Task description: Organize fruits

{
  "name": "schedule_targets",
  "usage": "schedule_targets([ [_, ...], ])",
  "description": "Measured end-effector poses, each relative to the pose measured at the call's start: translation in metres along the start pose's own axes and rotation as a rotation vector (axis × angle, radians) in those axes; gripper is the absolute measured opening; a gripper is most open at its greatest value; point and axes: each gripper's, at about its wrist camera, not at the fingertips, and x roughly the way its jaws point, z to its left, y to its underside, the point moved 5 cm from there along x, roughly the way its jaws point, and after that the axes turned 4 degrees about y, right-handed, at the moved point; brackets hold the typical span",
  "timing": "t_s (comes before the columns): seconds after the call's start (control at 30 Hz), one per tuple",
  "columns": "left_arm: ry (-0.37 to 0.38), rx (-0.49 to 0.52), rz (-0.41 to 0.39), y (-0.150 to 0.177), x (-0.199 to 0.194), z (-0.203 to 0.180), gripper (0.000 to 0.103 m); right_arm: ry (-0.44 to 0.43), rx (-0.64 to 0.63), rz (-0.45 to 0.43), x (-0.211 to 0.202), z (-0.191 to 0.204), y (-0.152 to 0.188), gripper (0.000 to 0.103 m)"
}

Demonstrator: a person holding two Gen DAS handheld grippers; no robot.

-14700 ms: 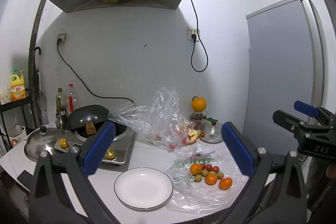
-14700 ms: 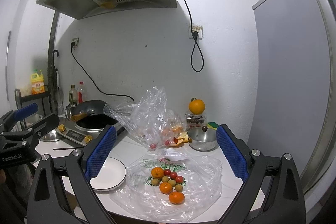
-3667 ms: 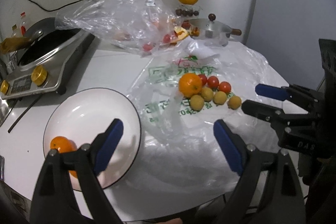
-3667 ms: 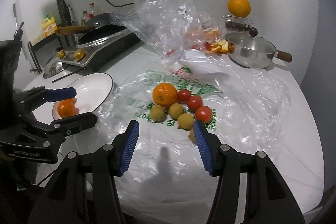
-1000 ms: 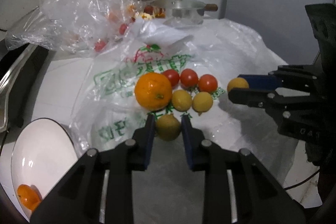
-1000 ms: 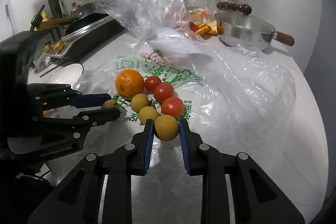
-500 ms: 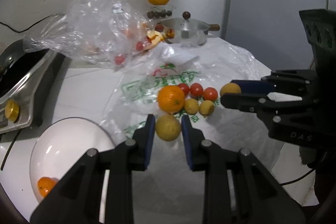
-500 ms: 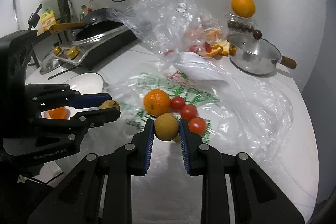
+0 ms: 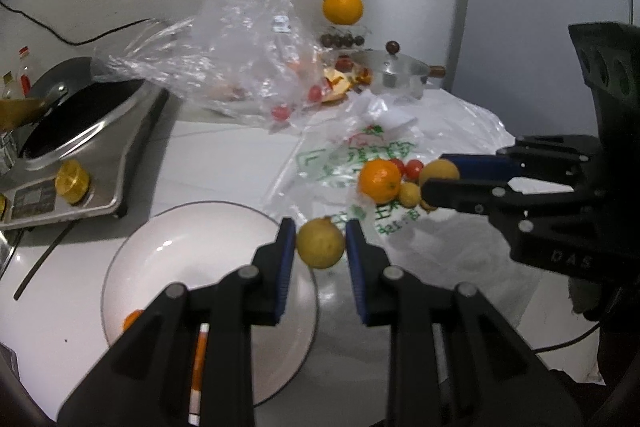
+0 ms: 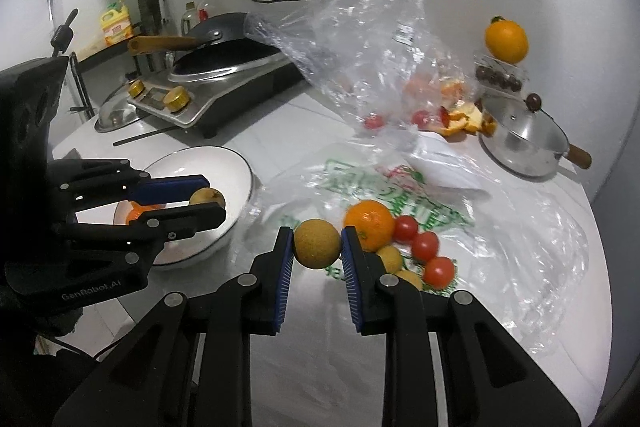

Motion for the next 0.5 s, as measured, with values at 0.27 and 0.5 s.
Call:
schedule_targets([
  [0.27,-0.031,-0.023,-0.026,0.003,-0.016,0.03,0.026,-0.018,-0.026,-0.004,0.008,0.027,-0.015,0.026],
  [0.5,-0.074,-0.04,-0.036,0.009,-0.026,0.058,0.026,-0.034,-0.052,0.006,0.019,0.048,-0.023,0.026],
])
